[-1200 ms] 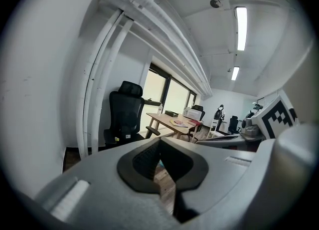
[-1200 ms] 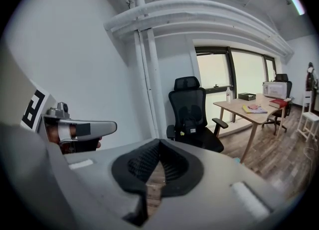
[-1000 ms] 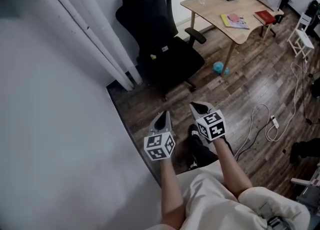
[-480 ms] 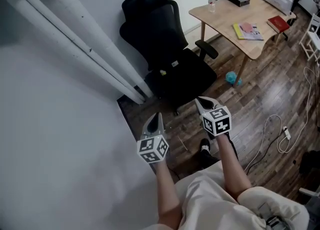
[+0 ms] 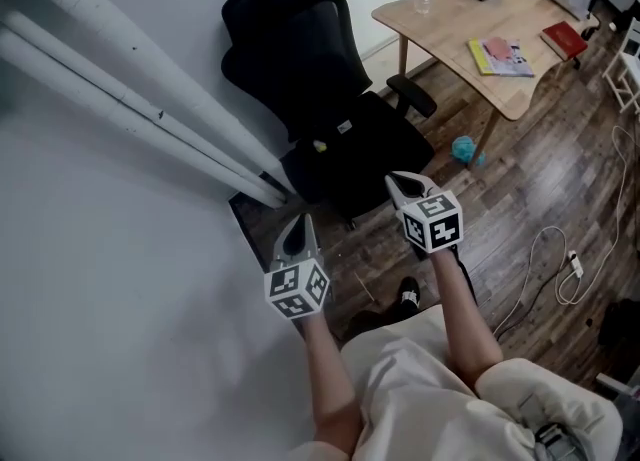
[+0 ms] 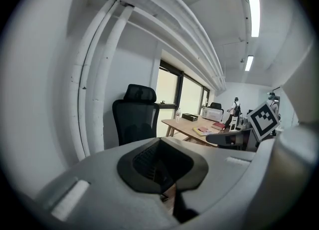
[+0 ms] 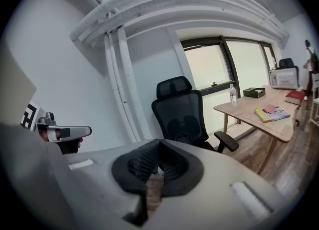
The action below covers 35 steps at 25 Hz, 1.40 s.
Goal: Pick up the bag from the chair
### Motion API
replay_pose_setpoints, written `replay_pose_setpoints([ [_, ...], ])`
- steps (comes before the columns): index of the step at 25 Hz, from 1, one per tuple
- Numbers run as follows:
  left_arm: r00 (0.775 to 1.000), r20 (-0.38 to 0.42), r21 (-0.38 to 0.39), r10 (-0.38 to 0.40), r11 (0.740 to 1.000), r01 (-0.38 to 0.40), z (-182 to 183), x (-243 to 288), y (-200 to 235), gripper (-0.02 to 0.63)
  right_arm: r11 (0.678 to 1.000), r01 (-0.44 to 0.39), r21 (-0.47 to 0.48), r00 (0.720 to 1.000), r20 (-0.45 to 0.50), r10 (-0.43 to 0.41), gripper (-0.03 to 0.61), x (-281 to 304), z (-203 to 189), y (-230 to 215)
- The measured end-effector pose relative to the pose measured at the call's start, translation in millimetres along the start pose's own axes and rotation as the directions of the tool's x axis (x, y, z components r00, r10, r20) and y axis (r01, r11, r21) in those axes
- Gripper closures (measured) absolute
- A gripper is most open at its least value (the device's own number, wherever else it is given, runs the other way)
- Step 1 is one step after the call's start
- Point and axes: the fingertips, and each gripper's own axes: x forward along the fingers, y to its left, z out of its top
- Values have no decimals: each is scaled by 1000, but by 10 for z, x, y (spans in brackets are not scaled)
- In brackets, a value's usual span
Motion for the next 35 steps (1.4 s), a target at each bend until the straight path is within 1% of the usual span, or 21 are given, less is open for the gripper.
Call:
replay_pose_setpoints([
  [2, 1000, 17, -17, 3, 1000, -3, 12, 51, 18, 607, 1000, -8, -10, 1000, -7, 8, 578, 40, 15, -25],
  [5, 997, 77, -51, 13, 999, -9, 109, 60, 73, 607, 1000, -22, -14, 1000, -13, 22, 578, 80, 37, -23],
  [7, 993, 116, -45, 13, 999, -8, 198, 88, 94, 607, 999, -29, -18, 999, -15, 29, 578, 138, 63, -23],
  [8, 993, 121, -37, 14, 999, -9, 217, 117, 104, 607, 999, -33, -24, 999, -20, 32, 578, 175, 63, -23],
  [10, 994, 112, -34, 11, 999, -7, 217, 213, 135, 607, 999, -37, -34, 999, -31, 36, 578, 263, 60, -34],
  [14, 996, 75, -85, -50, 995, 56, 150, 499, 176, 607, 999, -25, -40, 999, -37, 23, 578, 453, 114, -112],
  [15, 997, 55, -84, -53, 995, 58, 130, 587, 214, 607, 999, -21, -43, 999, -37, 19, 578, 516, 145, -134],
  [17, 999, 23, -58, -36, 998, 37, 119, 770, 328, 607, 999, -12, -48, 999, -38, 11, 578, 659, 218, -188],
  [19, 999, 25, -44, -27, 999, 28, 177, 960, 443, 607, 999, 0, -52, 999, -39, -2, 578, 811, 311, -271],
  [21, 998, 47, -55, -43, 997, 46, 295, 1164, 554, 607, 999, 18, -50, 999, -39, -20, 578, 978, 434, -373],
  [23, 996, 50, -74, -67, 995, 71, 407, 1390, 672, 607, 998, 38, -49, 998, -40, -40, 578, 1156, 568, -462],
  [27, 995, 19, -57, -94, 994, 95, 532, 1900, 886, 607, 995, 80, -58, 996, -39, -83, 578, 1543, 809, -627],
  [30, 993, -10, -55, -115, 992, 114, 558, 2222, 1042, 606, 992, 108, -57, 993, -38, -111, 578, 1811, 926, -718],
  [32, 992, -30, -55, -122, 991, 120, 577, 2394, 1184, 607, 991, 125, -38, 992, -25, -126, 578, 1983, 992, -759],
  [35, 990, -27, -68, -138, 988, 136, 635, 2619, 1421, 607, 993, 121, 6, 993, 6, -121, 578, 2267, 1082, -779],
])
